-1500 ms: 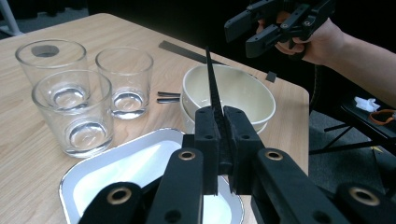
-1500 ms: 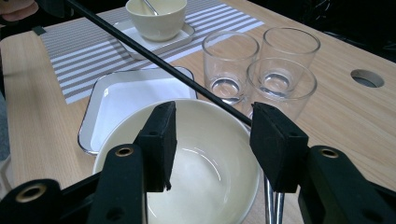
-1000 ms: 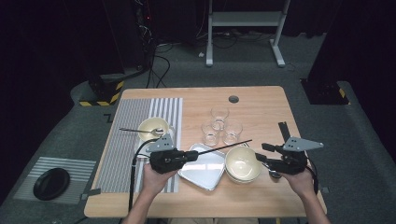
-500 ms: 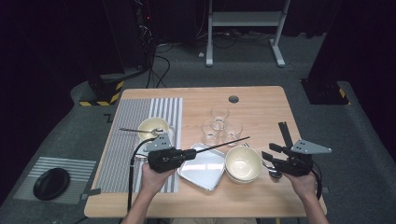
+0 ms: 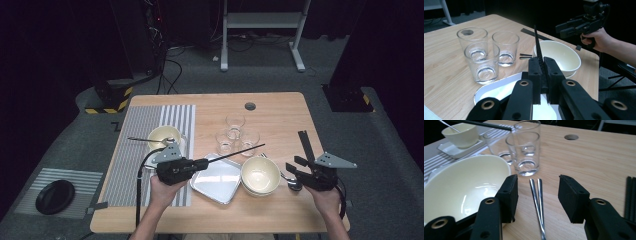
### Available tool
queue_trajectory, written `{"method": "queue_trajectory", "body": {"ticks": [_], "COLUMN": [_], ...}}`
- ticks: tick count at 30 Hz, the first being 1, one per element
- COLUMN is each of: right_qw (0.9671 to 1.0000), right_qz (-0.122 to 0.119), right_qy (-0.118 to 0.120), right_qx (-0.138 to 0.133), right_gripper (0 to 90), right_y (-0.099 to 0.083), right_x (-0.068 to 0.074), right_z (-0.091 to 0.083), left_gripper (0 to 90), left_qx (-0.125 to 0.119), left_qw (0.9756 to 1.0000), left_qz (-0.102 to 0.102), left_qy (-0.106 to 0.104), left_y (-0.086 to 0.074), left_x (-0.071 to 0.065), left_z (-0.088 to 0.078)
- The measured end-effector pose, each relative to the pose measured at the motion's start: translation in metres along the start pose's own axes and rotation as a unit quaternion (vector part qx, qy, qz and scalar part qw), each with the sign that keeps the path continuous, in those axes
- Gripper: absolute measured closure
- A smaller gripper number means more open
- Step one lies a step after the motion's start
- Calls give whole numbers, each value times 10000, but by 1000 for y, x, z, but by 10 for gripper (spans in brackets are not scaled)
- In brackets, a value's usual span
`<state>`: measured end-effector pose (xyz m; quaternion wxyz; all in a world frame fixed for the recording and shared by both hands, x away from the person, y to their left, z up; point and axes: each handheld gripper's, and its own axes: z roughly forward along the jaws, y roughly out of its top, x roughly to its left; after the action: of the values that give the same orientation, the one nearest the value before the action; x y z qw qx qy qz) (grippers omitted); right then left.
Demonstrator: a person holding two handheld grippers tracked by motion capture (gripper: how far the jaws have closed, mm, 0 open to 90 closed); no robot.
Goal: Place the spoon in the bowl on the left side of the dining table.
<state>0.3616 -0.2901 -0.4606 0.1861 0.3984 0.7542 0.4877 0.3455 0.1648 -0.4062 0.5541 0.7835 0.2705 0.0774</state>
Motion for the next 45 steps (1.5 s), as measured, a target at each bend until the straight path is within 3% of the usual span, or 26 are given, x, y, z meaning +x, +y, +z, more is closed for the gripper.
{"method": "queue_trajectory", "body": {"ticks": [4, 9, 20, 27, 28, 30, 32, 33, 35, 38, 41, 42, 43, 44, 45], "right_qw": [9998, 9994, 9965, 9923, 9923, 9908, 9904, 9901, 9893, 9873, 9853, 9846, 9835, 9836, 9835], "right_qz": [133, 117, 347, 454, 361, 393, 359, 397, 390, 470, 388, 378, 486, 464, 481], "right_qy": [-111, -288, -644, -877, -900, -951, -991, -999, -1040, -1122, -1243, -1280, -1304, -1313, -1308], "right_qx": [60, 133, 406, 741, 766, 877, 898, 905, 945, 1022, 1102, 1128, 1158, 1150, 1157], "right_gripper": [503, 505, 506, 506, 505, 505, 504, 504, 502, 499, 494, 491, 487, 483, 479], "right_y": [-6, -13, -28, -37, -38, -40, -41, -41, -42, -43, -44, -45, -45, -45, -45], "right_x": [-3, -6, -16, -20, -22, -22, -22, -21, -22, -22, -22, -22, -21, -22, -21], "right_z": [2, 5, 16, 24, 25, 29, 31, 32, 34, 37, 40, 41, 42, 42, 42], "left_gripper": [844, 844, 844, 844, 844, 844, 844, 844, 844, 844, 844, 844, 844, 844, 844], "left_qx": [-33, -62, -162, -149, -149, -167, -147, -173, -155, -171, -204, -189, -217, -224, -233], "left_qw": [10000, 9999, 9997, 9996, 9995, 9994, 9996, 9993, 9995, 9992, 9989, 9992, 9988, 9989, 9985], "left_qz": [-42, -56, -101, -97, -98, -148, -22, -177, -51, -177, -198, -73, -201, -135, -230], "left_qy": [58, 104, 181, 236, 245, 262, 257, 290, 283, 327, 369, 355, 400, 384, 429], "left_y": [-1, -3, -3, -4, -4, -4, -4, -5, -5, -6, -7, -6, -7, -7, -8], "left_x": [1, 1, 3, 4, 4, 4, 6, 4, 6, 5, 6, 9, 7, 9, 8], "left_z": [-3, -7, -13, -14, -15, -15, -17, -17, -18, -20, -22, -23, -24, -24, -25]}}
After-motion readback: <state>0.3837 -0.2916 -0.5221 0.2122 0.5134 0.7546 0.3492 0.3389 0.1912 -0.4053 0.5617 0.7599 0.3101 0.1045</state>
